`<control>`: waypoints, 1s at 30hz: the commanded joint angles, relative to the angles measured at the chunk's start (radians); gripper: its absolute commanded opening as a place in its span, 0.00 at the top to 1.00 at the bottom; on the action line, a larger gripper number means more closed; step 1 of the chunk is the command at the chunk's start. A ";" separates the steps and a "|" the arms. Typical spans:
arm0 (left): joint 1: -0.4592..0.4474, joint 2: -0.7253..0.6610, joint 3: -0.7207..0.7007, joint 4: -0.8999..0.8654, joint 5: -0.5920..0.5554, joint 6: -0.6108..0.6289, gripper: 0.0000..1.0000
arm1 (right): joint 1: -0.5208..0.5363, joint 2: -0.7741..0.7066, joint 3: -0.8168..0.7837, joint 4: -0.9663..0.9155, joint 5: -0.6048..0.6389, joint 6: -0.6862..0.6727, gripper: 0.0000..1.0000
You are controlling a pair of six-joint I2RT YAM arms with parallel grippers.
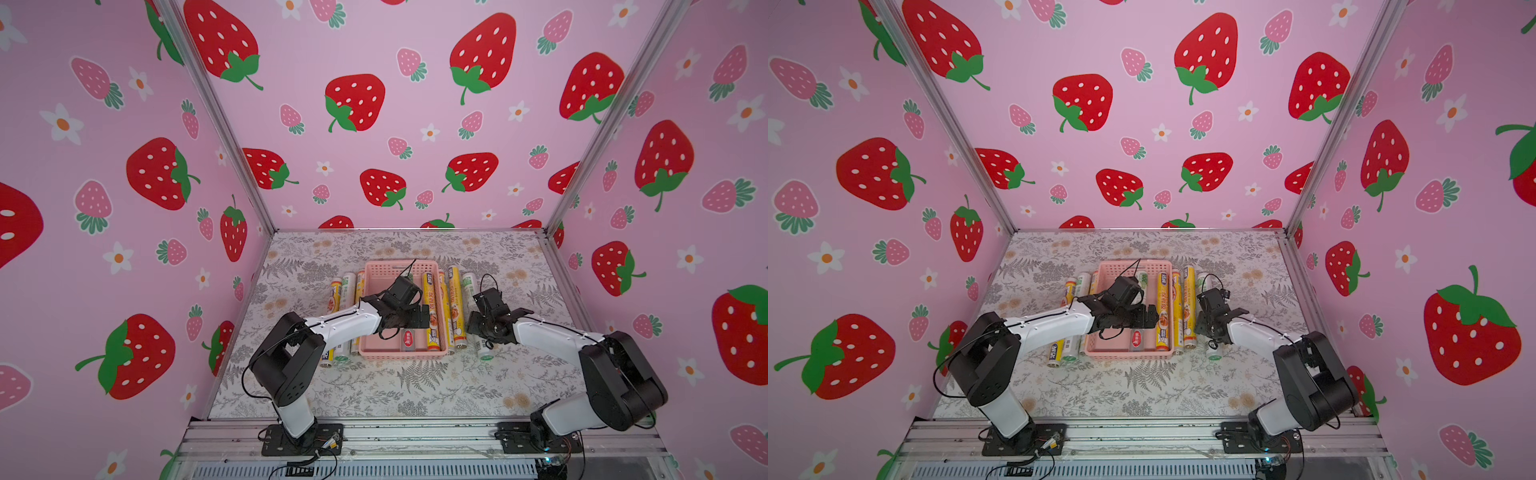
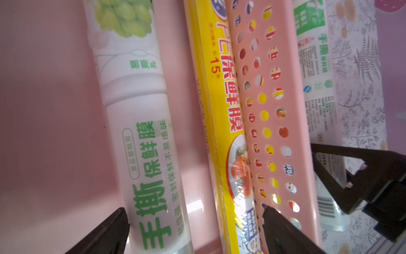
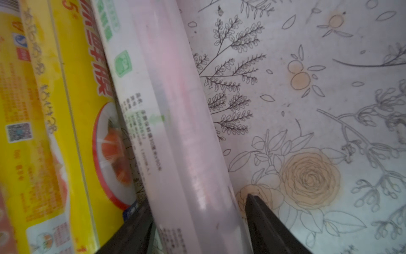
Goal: Put the plastic wrap into the basket
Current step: Pick up the plastic wrap from the center of the board.
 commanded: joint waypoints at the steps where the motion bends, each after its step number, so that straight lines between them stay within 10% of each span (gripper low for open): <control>1: -0.013 0.015 0.047 0.027 0.050 0.011 0.00 | -0.014 -0.012 -0.019 0.008 0.000 -0.003 0.33; 19: -0.031 -0.097 0.016 -0.049 0.064 0.006 0.00 | -0.017 0.004 -0.032 0.005 0.048 0.008 0.37; 30: -0.027 -0.305 -0.077 -0.189 -0.119 0.015 0.00 | -0.017 -0.054 -0.038 -0.009 0.066 -0.006 0.56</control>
